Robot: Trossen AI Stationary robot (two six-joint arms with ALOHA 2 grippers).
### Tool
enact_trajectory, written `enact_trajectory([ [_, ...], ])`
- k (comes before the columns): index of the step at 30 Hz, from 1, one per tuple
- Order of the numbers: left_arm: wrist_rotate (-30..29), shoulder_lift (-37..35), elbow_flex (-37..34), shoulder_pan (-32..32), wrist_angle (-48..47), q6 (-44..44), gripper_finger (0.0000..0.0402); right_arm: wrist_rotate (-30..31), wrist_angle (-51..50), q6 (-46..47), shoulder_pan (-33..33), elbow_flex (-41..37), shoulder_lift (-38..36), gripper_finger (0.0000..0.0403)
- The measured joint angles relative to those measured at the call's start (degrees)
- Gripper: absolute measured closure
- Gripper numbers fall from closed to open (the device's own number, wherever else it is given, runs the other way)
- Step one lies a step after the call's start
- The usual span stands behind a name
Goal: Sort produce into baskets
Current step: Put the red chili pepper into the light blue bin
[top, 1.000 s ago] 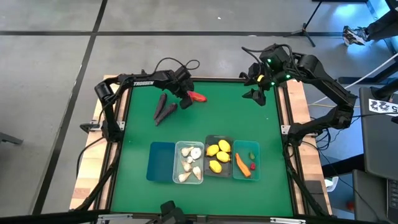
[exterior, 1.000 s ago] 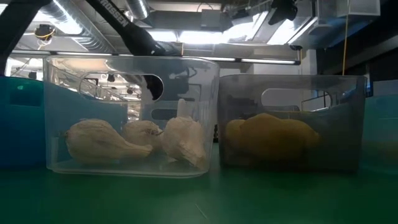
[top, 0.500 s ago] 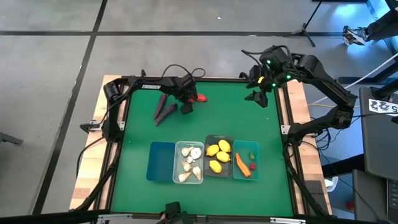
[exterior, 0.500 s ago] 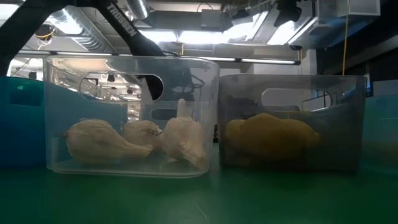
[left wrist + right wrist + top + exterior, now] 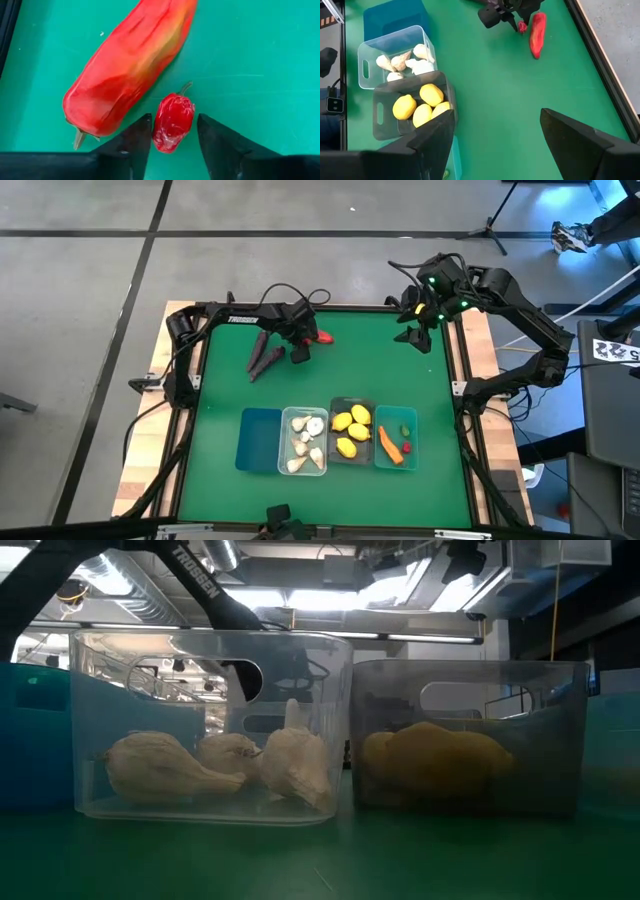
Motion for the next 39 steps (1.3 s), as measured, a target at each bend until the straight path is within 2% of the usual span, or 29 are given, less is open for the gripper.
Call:
enact_trajectory([
  [4, 0.0, 0.0, 0.0, 0.0, 0.0, -0.8, 0.0285, -0.5, -0.1, 0.0, 0.0, 0.0, 0.0, 0.0111],
  [11, 0.0, 0.0, 0.0, 0.0, 0.4, -1.9, 0.0336, -5.2, -1.1, 0.0, 0.0, 0.0, 0.0, 0.0111],
  [16, 0.0, 0.0, 0.0, -0.4, 0.4, -3.4, 0.0347, -9.5, -3.3, -0.8, 0.0, 0.0, -0.1, 0.0111],
  [22, 0.1, -1.3, 0.0, -1.9, 0.0, -6.4, 0.0349, -21.0, -5.7, -4.6, 0.5, 0.0, -1.1, 0.0111],
  [25, 0.3, -3.6, 0.1, -2.9, 0.5, -8.1, 0.0345, -23.8, -5.9, -6.3, 2.1, 0.0, -2.5, 0.0111],
  [29, 2.1, -7.8, 0.1, -4.5, 1.0, -11.9, 0.0343, -23.8, -5.1, -6.4, 5.5, -0.9, -5.6, 0.0111],
  [32, 5.6, -11.6, 0.1, -6.1, 4.3, -14.9, 0.0342, -22.8, -1.1, -3.3, 8.3, -5.6, -10.1, 0.0111],
  [35, 9.4, -14.8, 0.1, -8.6, 10.2, -17.2, 0.0342, -17.4, 4.7, 3.1, 11.1, -13.6, -16.5, 0.0111],
  [39, 13.1, -17.0, 0.1, -13.5, 20.1, -18.3, 0.0342, -5.6, 17.3, 12.2, 14.3, -27.9, -26.5, 0.0111],
])
